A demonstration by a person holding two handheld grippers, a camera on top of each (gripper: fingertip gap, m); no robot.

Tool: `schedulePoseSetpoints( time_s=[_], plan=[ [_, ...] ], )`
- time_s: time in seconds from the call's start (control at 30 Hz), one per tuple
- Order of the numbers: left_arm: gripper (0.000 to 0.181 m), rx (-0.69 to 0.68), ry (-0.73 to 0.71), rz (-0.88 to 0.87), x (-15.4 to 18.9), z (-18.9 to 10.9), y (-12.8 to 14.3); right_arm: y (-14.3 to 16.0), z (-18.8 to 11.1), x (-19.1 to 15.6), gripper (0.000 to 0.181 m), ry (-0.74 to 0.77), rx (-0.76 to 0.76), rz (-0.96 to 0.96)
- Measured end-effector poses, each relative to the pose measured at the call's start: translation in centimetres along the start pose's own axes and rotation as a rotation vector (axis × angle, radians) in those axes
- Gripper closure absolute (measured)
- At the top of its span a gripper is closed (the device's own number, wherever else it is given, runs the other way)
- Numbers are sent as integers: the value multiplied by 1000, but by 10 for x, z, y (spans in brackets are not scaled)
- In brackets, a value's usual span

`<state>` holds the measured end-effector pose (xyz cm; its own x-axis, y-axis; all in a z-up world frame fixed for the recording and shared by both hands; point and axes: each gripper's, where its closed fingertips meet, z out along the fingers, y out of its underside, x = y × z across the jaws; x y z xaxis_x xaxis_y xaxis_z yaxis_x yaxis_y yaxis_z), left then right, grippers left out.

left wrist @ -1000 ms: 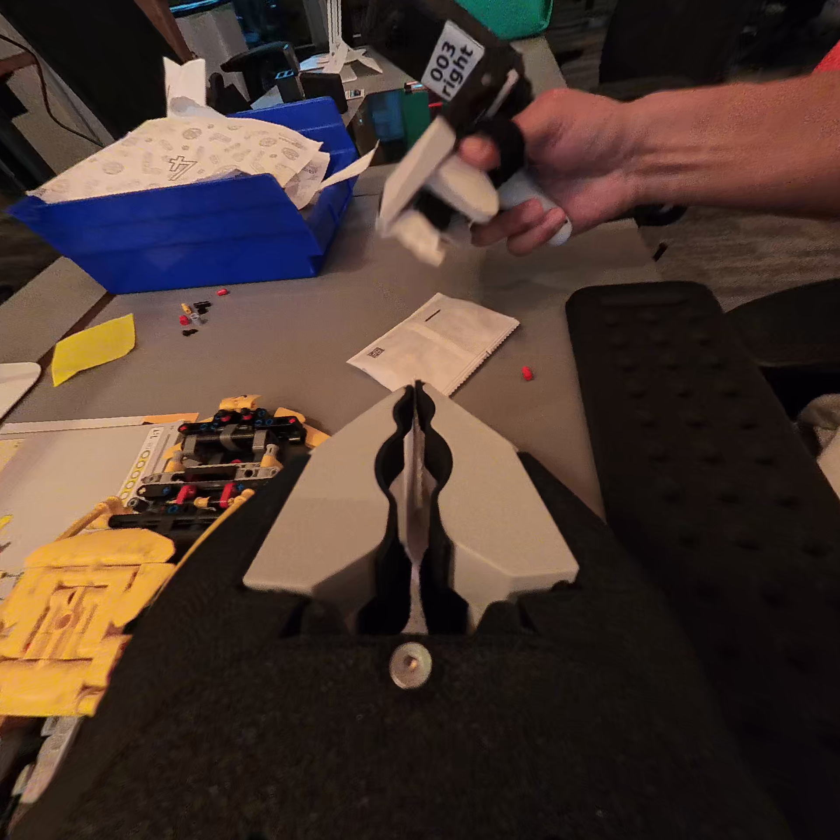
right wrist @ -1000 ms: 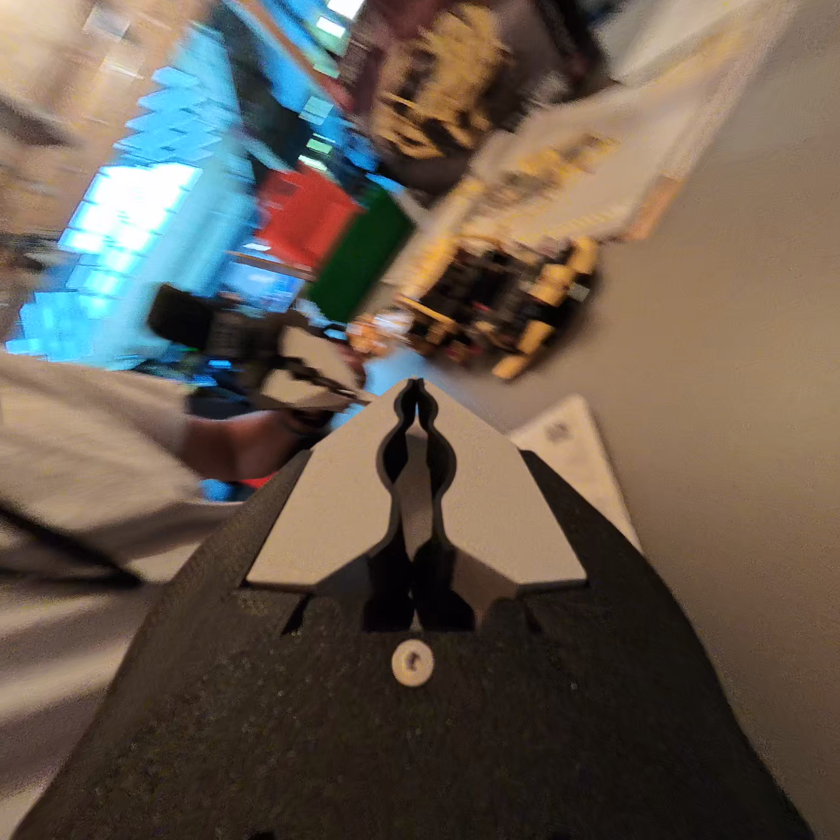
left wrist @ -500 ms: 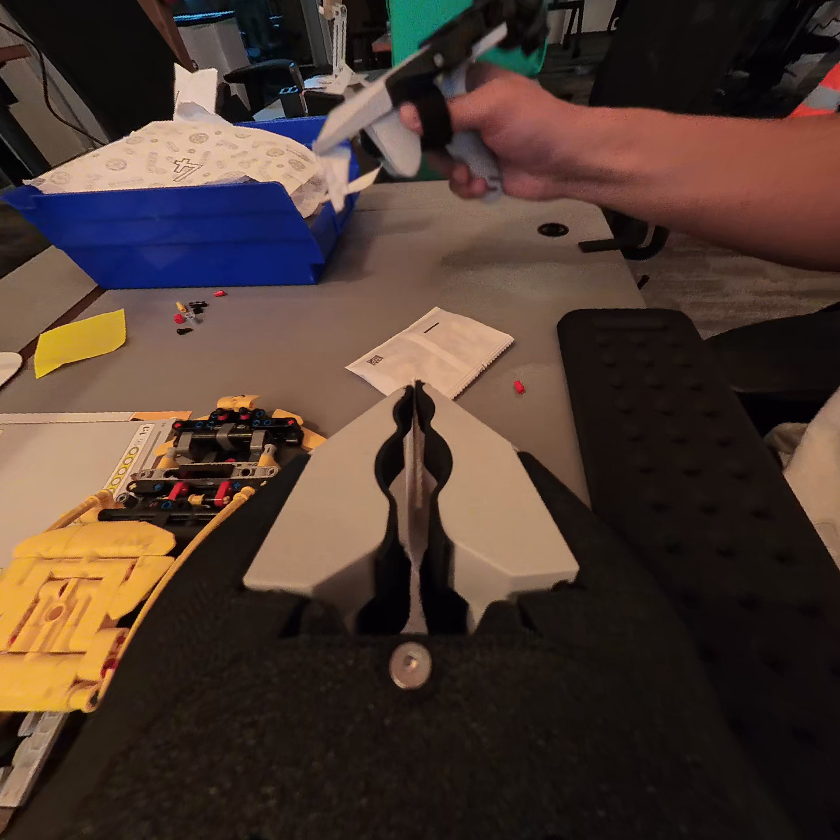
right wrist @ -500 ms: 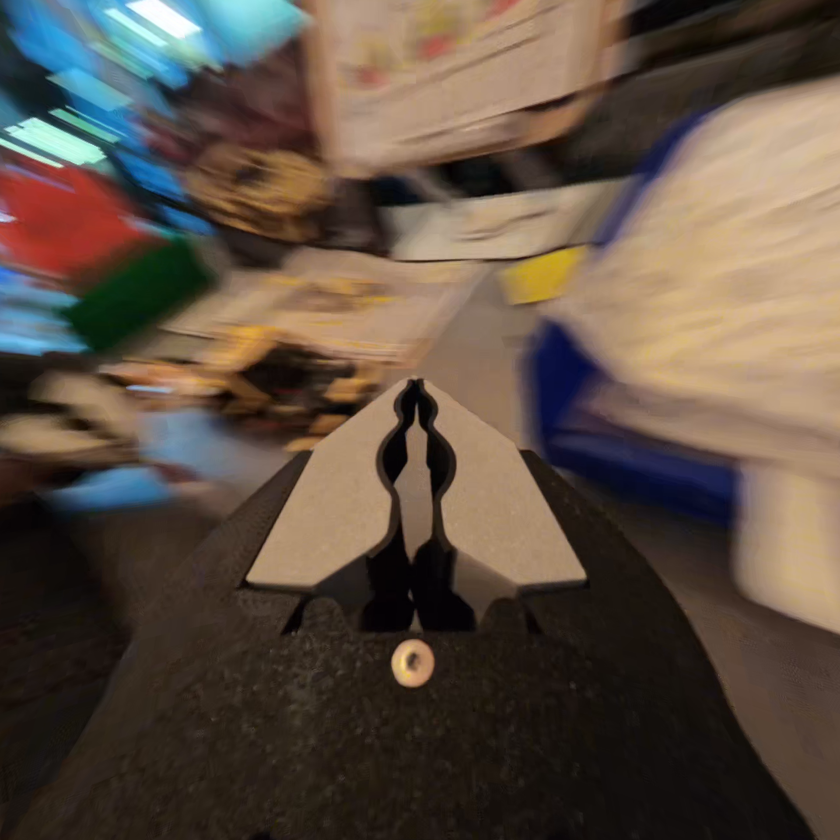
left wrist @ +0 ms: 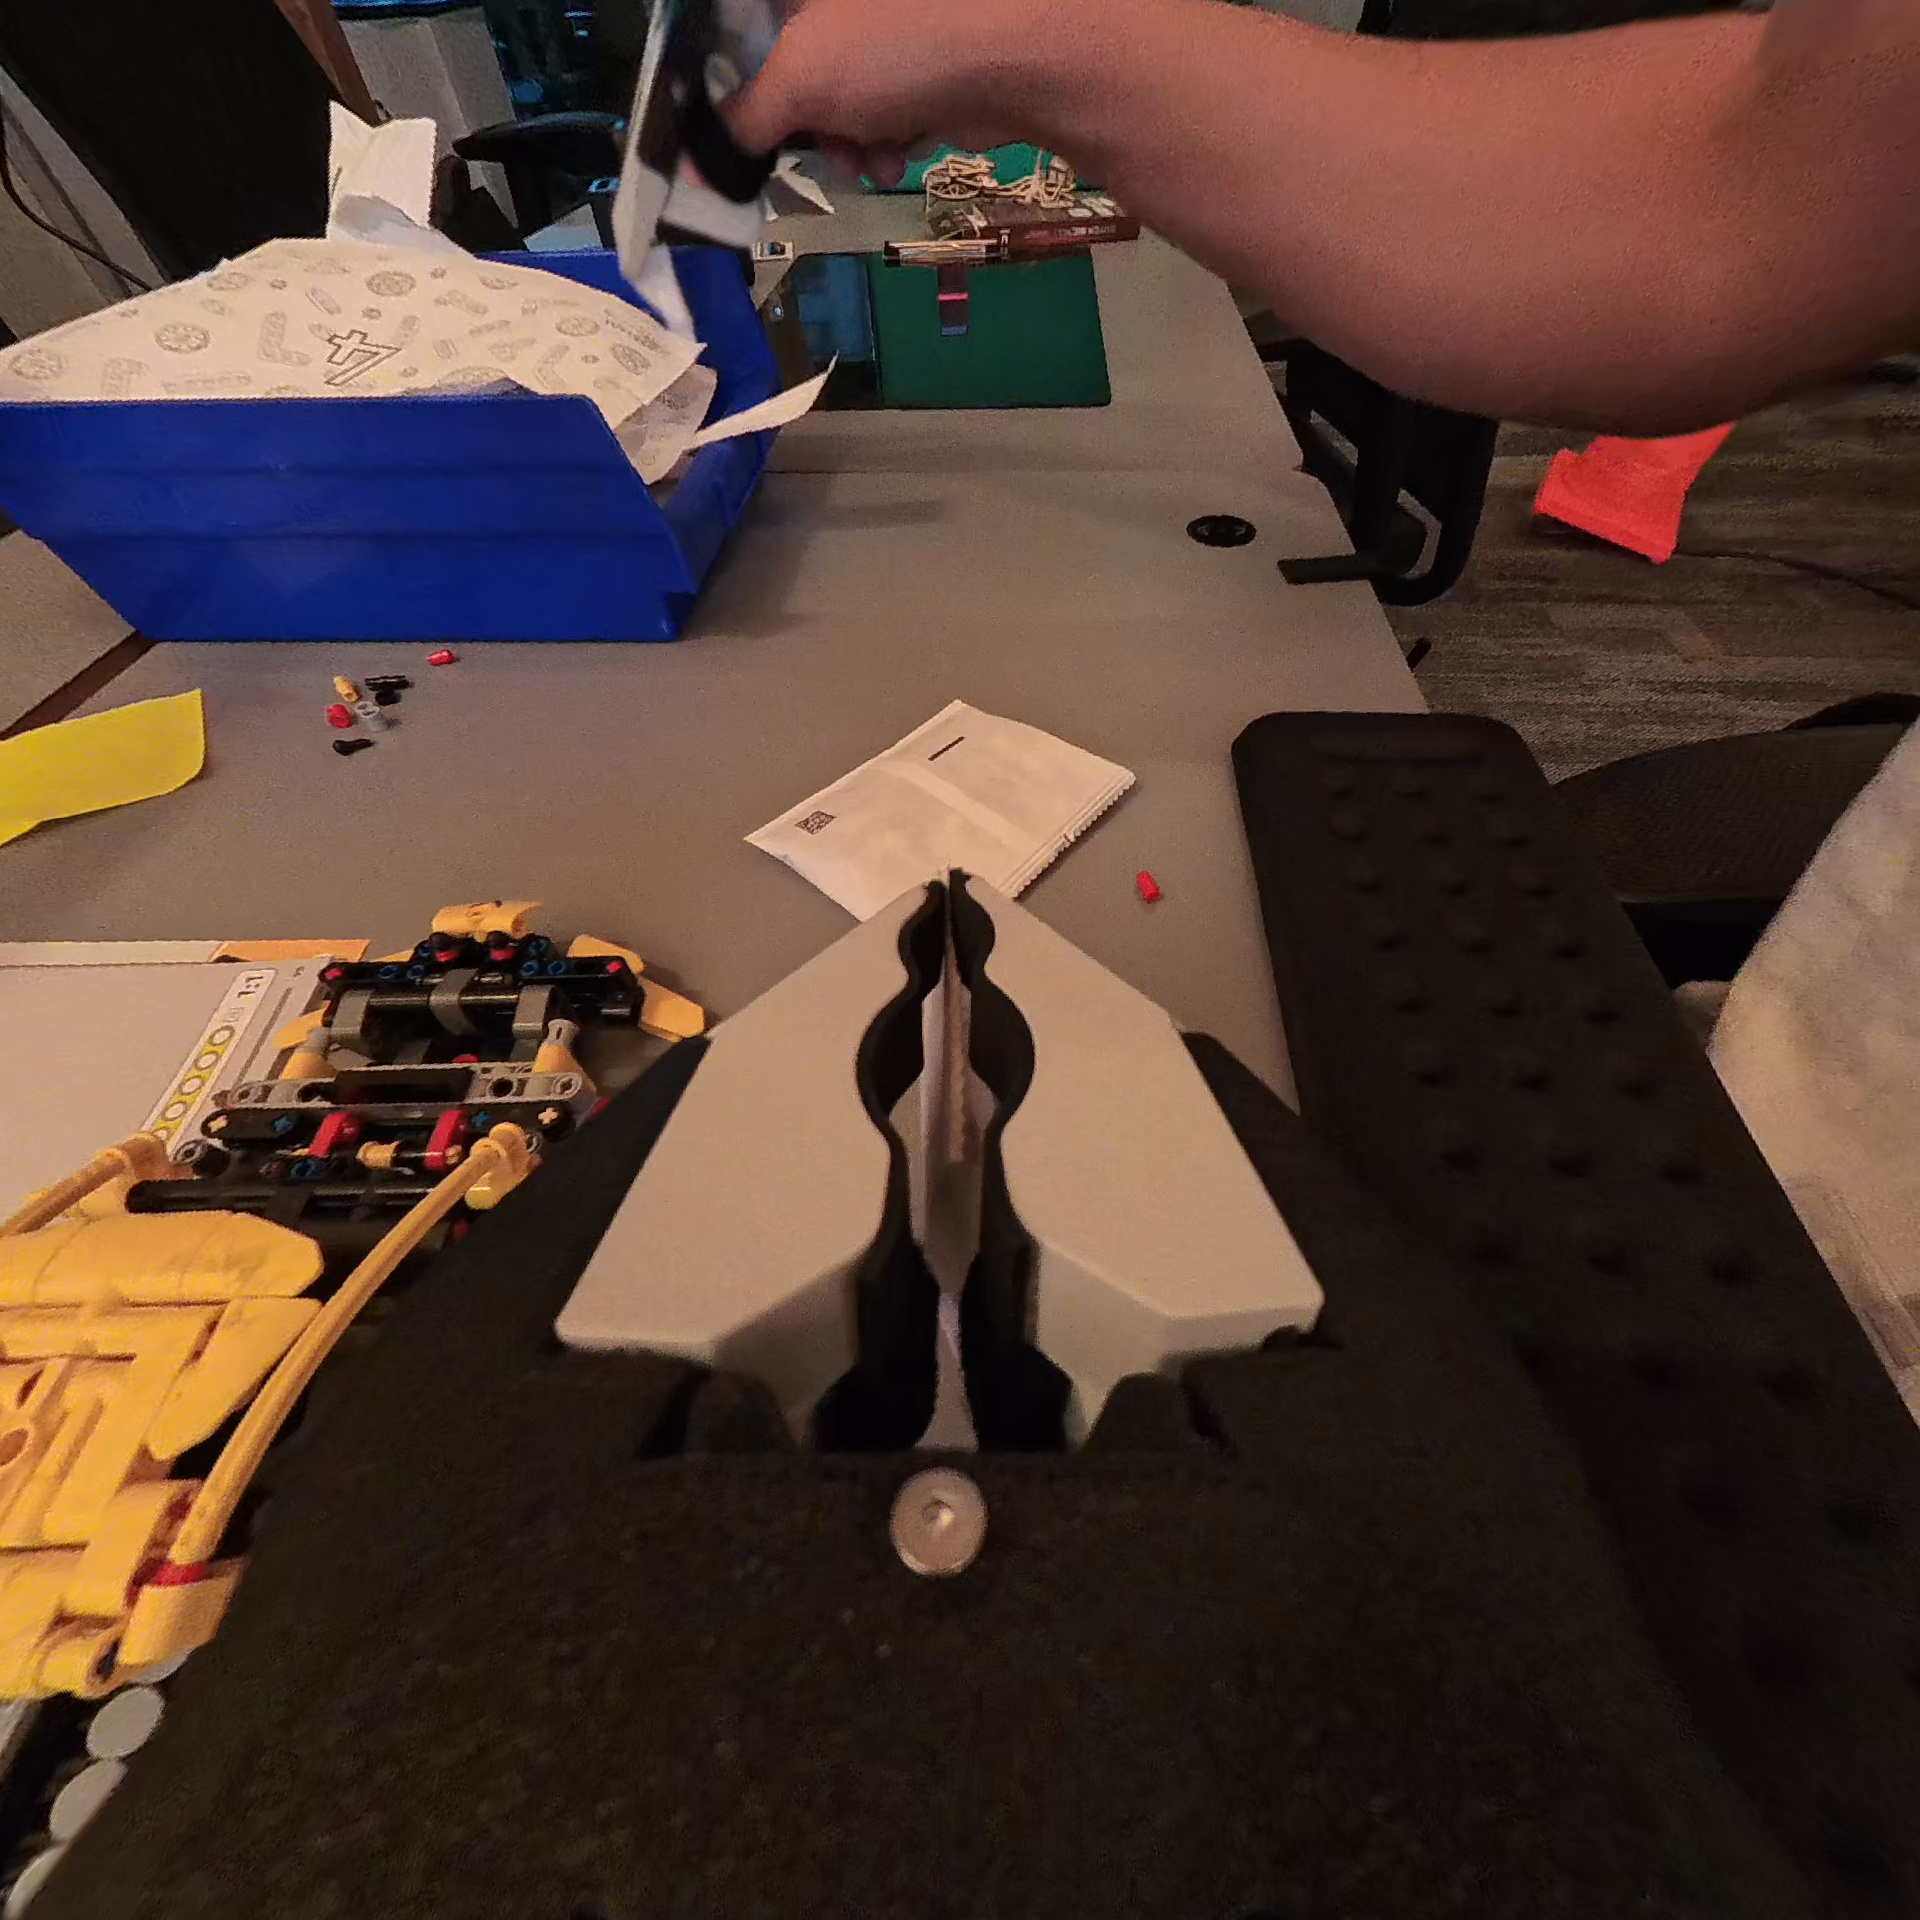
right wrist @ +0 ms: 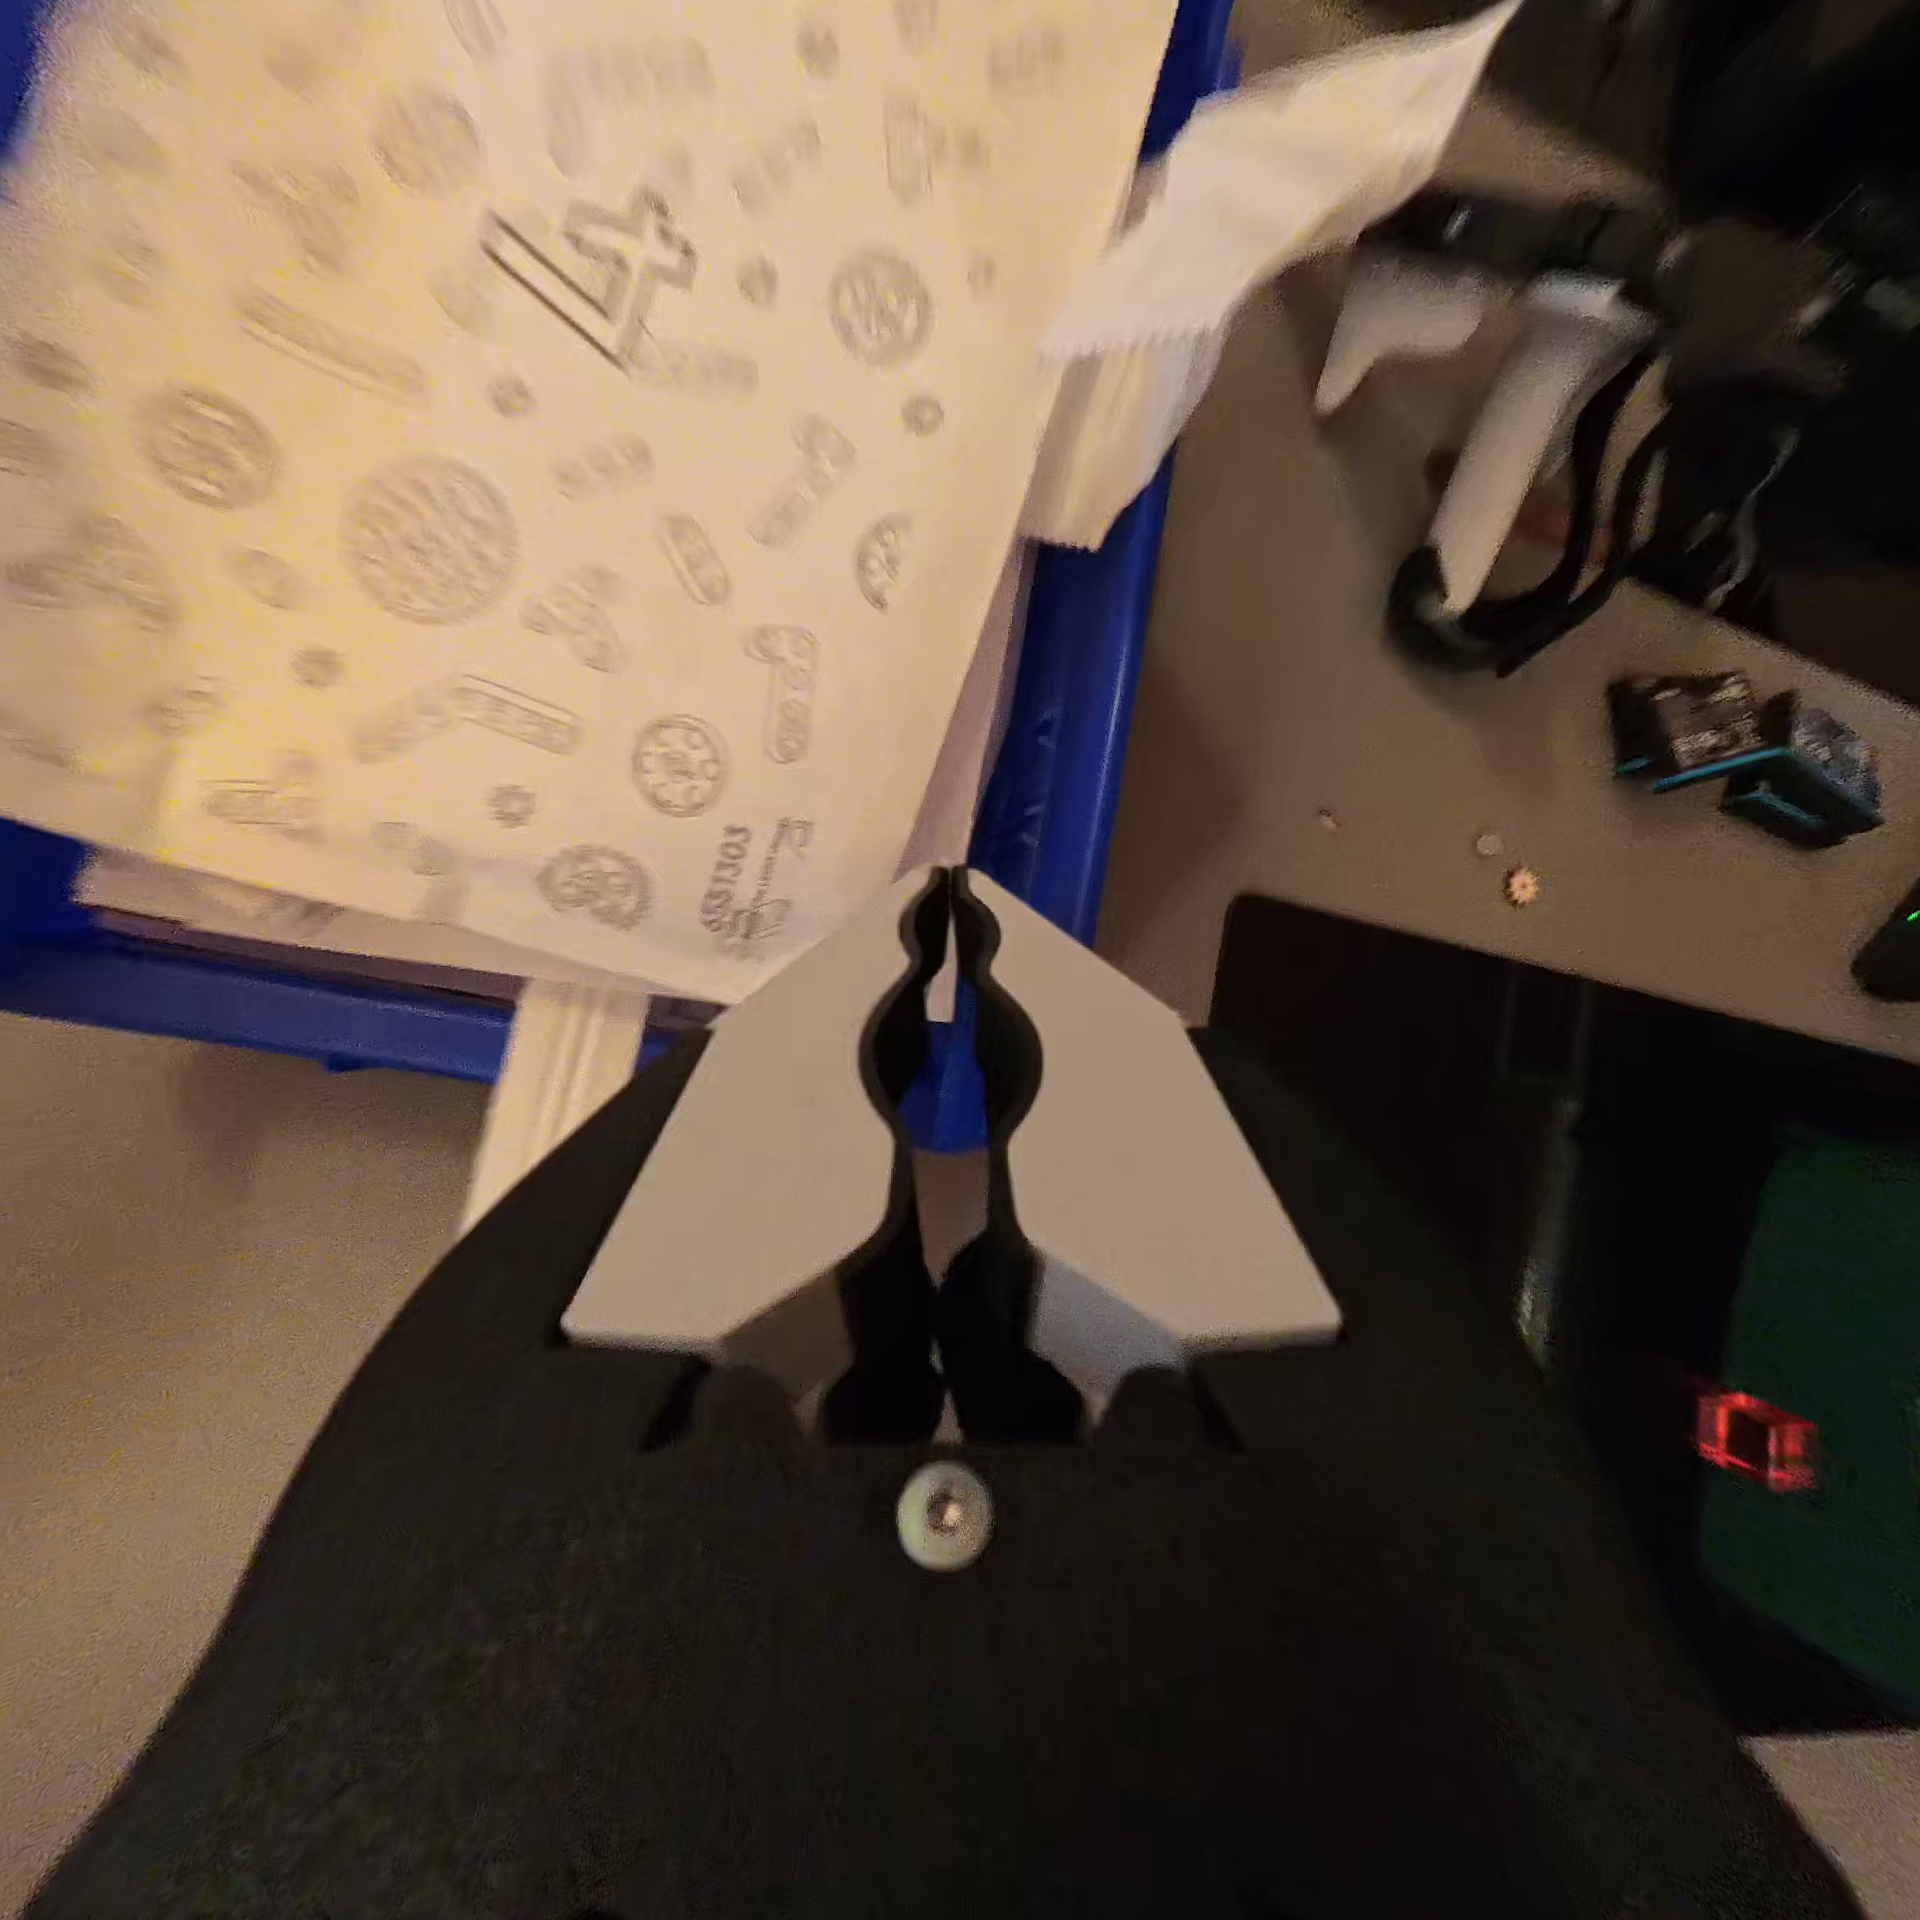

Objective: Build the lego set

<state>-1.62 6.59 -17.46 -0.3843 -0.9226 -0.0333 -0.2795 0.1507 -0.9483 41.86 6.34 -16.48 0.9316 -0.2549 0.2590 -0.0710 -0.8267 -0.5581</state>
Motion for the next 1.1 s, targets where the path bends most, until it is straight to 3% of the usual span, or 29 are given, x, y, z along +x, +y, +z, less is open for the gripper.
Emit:
schedulePoseSetpoints(
  time_s=[0.1,0.17,0.27,0.37,0.43,0.53,0.6,0.7,0.83,0.93,1.03,1.1],
  plan=[
    [181,30,21,-43,1,0,-5,7,29,5,174,7,-122,-44],
    [181,53,36,-81,0,-1,-8,-5,22,10,166,39,-52,-70],
    [181,85,48,-131,-3,-3,-12,-24,-23,18,143,63,119,-4],
    [181,141,66,-182,-6,-7,-22,-31,-80,-1,131,10,310,57],
    [181,196,84,-222,-7,-10,-34,-28,-113,-51,132,-151,436,89],
    [181,297,125,-304,-7,-16,-54,-10,-150,-193,126,-665,590,115],
    [181,331,142,-337,-7,-17,-61,17,-164,-284,124,-981,601,146],
    [181,353,156,-370,-7,-14,-68,43,-162,-364,124,-1191,590,238],
    [181,427,165,-453,-14,-12,-84,46,-161,-389,135,-1269,541,345],
    [181,499,172,-518,-21,-9,-99,44,-153,-404,131,-1308,408,362],
    [181,559,155,-571,-28,-5,-110,16,-171,-401,137,-1443,559,531],
    [181,582,125,-577,-31,-3,-113,4,-179,-391,161,-1459,677,620]
  ],
)
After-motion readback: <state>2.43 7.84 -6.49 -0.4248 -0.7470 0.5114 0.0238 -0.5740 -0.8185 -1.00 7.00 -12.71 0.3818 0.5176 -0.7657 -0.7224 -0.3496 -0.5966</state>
